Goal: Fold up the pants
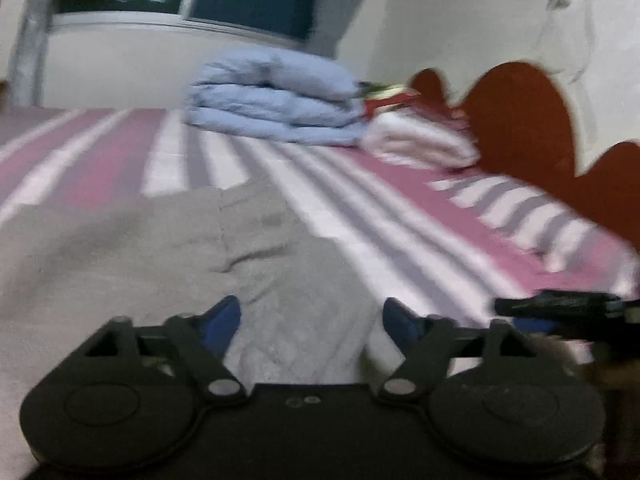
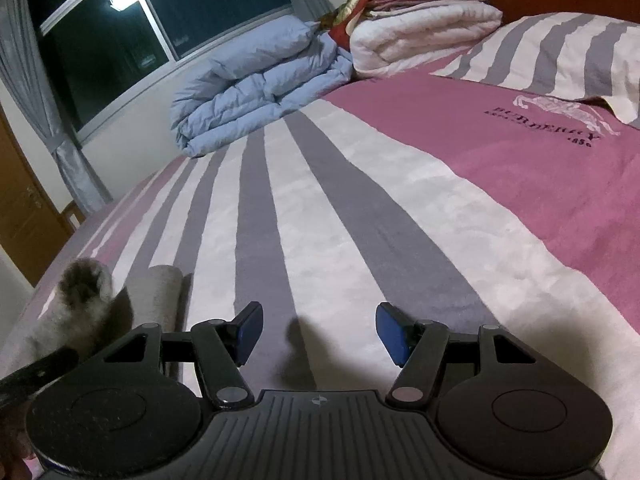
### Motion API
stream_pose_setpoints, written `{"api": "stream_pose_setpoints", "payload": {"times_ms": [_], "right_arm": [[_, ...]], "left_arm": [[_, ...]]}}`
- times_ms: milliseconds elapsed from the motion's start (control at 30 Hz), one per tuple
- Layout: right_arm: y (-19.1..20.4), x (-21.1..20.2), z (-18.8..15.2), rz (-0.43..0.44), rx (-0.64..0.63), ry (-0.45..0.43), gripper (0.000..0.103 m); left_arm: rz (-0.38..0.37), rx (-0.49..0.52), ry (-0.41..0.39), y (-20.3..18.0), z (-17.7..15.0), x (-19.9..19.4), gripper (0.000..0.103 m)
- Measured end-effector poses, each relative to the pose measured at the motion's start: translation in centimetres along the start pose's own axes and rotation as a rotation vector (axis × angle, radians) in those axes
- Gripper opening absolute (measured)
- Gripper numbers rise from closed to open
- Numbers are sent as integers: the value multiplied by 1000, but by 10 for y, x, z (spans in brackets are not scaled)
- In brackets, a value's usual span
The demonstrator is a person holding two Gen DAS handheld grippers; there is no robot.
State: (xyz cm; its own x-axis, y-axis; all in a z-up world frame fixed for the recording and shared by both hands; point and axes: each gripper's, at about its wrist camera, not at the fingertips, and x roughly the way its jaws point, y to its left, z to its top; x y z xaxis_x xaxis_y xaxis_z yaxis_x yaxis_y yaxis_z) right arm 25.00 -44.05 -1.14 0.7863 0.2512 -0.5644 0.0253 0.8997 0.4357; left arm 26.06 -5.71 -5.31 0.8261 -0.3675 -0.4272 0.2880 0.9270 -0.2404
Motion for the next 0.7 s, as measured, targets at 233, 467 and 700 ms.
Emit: {"api": "stream_pose_setpoints", "payload": {"times_ms": [233,467,700], "right_arm": [[9,-8,1,17,-18,-15,63],[30,-13,-3,32,-37,-10,63],[61,-18,-11,60,-73,-9,63]], "left_arm": [[46,-4,-16,12,1,-22,62],[110,-10,-15,37,3,-49,61],[170,2,-33,62,-1,-76,61]]}}
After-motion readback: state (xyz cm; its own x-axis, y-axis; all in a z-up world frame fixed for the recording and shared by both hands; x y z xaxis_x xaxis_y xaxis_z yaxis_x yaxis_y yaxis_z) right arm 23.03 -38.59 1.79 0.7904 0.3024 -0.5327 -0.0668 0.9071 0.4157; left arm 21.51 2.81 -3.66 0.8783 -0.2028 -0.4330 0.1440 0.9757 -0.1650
